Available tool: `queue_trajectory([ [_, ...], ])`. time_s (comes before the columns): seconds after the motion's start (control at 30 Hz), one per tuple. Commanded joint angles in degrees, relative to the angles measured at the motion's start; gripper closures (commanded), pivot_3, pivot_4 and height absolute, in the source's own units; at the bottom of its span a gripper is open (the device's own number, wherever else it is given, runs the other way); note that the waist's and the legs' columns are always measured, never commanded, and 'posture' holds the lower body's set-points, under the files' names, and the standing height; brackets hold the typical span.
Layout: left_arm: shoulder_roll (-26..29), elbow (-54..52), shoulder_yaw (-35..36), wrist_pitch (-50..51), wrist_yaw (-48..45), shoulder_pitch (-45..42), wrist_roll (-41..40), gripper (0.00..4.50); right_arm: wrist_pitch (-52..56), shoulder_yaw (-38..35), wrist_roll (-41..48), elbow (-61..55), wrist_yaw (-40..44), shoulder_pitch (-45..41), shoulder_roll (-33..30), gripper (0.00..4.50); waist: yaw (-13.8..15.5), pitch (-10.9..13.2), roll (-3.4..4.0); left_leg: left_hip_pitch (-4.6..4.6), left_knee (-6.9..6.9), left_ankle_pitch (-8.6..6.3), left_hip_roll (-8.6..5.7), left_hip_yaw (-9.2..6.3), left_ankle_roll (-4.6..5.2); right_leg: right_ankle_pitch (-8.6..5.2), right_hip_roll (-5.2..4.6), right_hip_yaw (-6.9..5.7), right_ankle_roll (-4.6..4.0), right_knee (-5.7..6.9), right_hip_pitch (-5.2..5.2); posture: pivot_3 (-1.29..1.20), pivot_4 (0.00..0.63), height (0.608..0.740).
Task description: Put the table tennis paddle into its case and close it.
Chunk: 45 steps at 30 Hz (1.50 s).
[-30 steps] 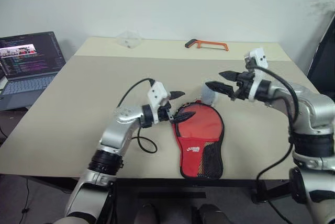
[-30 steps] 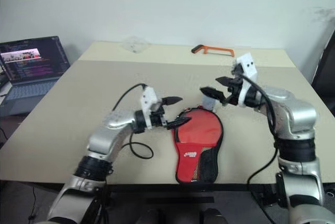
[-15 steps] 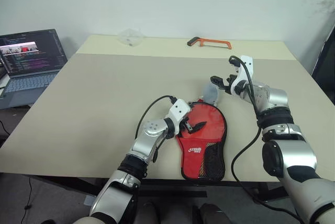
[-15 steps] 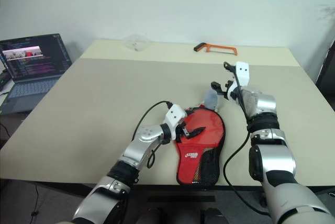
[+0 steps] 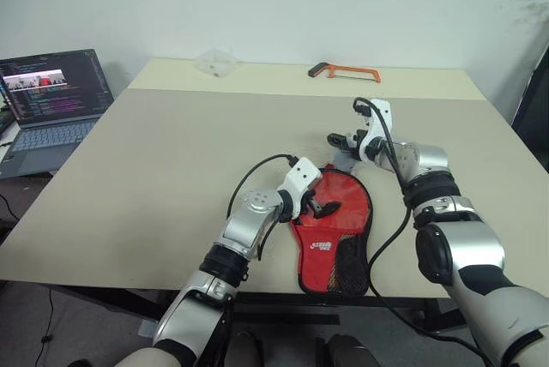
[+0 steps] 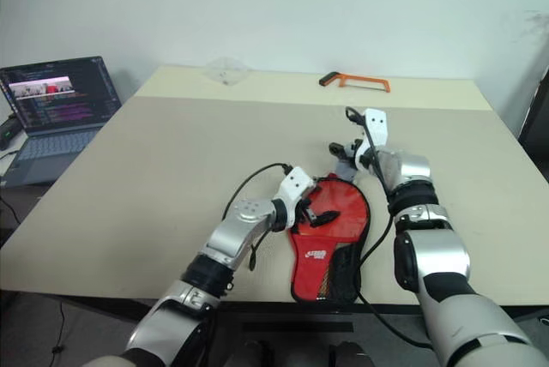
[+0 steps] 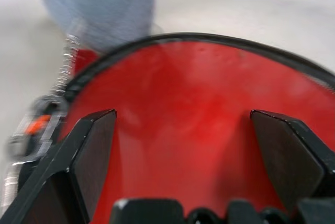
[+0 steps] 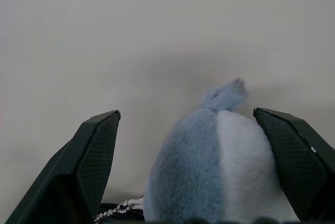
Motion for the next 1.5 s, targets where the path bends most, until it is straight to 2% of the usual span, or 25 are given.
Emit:
queue_trajectory([
  [0.03,-0.15,1.28,-2.05,7.17,-2.10,1.96,-0.71,0.06,-0.07,-1.13,0.15,-1.03,-0.99,-0.32,-0.04,0.00,-0.02,0.00,0.01,0.00,0.00,0.00,0.00,-0.01,0.00,0.00,0.00,-0.01,0.00,0.01,0.00,0.00,0.150,0.740],
  [0.3,0.40,-0.47,-3.19,11.43,-2.63,2.74,-0.43,0.06,2.72,0.15,-0.84,-2.29,-2.39,1.68,0.28,0.00,-0.02,-0.08,0.05,0.07,0.00,0.00,0.00,-0.01,0.00,0.00,0.00,0.00,0.00,0.00,0.07,0.00,0.150,0.740],
  [0.4,0.43,-0.74,-3.14,11.99,-2.57,2.79,-0.48,0.00,2.56,-0.48,-0.82,-2.24,-3.12,1.96,0.56,0.53,-0.12,-0.10,0.09,0.13,0.00,0.00,0.00,-0.01,0.00,0.00,0.00,0.01,0.00,0.00,0.11,0.00,0.150,0.740],
  [0.67,0.75,-0.55,-3.04,12.33,-2.08,2.80,-0.13,0.00,0.21,-0.40,-1.62,-1.17,-3.72,1.44,0.99,3.04,-0.13,-0.11,0.09,0.27,-0.01,0.00,0.00,-0.01,0.00,0.00,0.00,0.02,0.00,-0.01,0.24,0.00,0.150,0.740],
  [0.73,0.71,-0.56,-3.19,12.41,-2.06,2.85,-0.09,0.00,-3.01,-0.36,-2.35,-0.12,-4.28,0.67,0.74,3.49,-0.13,-0.11,0.09,0.29,-0.01,0.00,0.00,-0.01,0.00,-0.01,0.00,0.01,0.00,-0.01,0.26,0.00,0.150,0.740],
  [0.8,0.68,-0.44,-3.41,12.33,-2.04,2.99,0.02,0.00,-6.81,0.58,-3.81,1.55,-4.48,-0.34,0.30,3.75,-0.09,-0.11,0.09,0.33,-0.01,0.00,-0.01,-0.02,-0.01,-0.01,0.00,0.01,0.01,-0.02,0.33,0.00,0.150,0.740],
  [0.93,0.42,-0.83,-4.18,12.45,-2.06,3.64,0.13,0.00,-13.78,1.20,-5.32,6.97,-3.30,-4.09,0.09,3.96,-0.06,-0.11,0.09,0.40,0.00,0.00,-0.05,-0.01,-0.01,-0.01,-0.04,0.01,0.02,-0.04,0.41,0.00,0.150,0.740],
  [1.2,-0.19,-2.58,-5.25,13.27,-1.70,4.66,0.22,0.00,-24.91,3.85,-11.56,18.26,-3.75,-9.76,-0.37,3.98,0.04,-0.11,0.09,0.44,-0.01,-0.01,-0.05,-0.02,-0.01,-0.01,-0.06,-0.01,0.01,-0.09,0.47,0.00,0.150,0.740],
  [1.5,0.06,-3.84,-5.19,14.31,-0.94,5.28,-0.14,0.00,-24.31,6.43,-17.50,21.17,-4.35,-7.56,-5.58,3.98,0.07,-0.11,0.09,0.45,-0.02,-0.01,-0.07,-0.01,-0.01,-0.01,-0.09,0.00,0.00,-0.09,0.48,0.00,0.150,0.740],
])
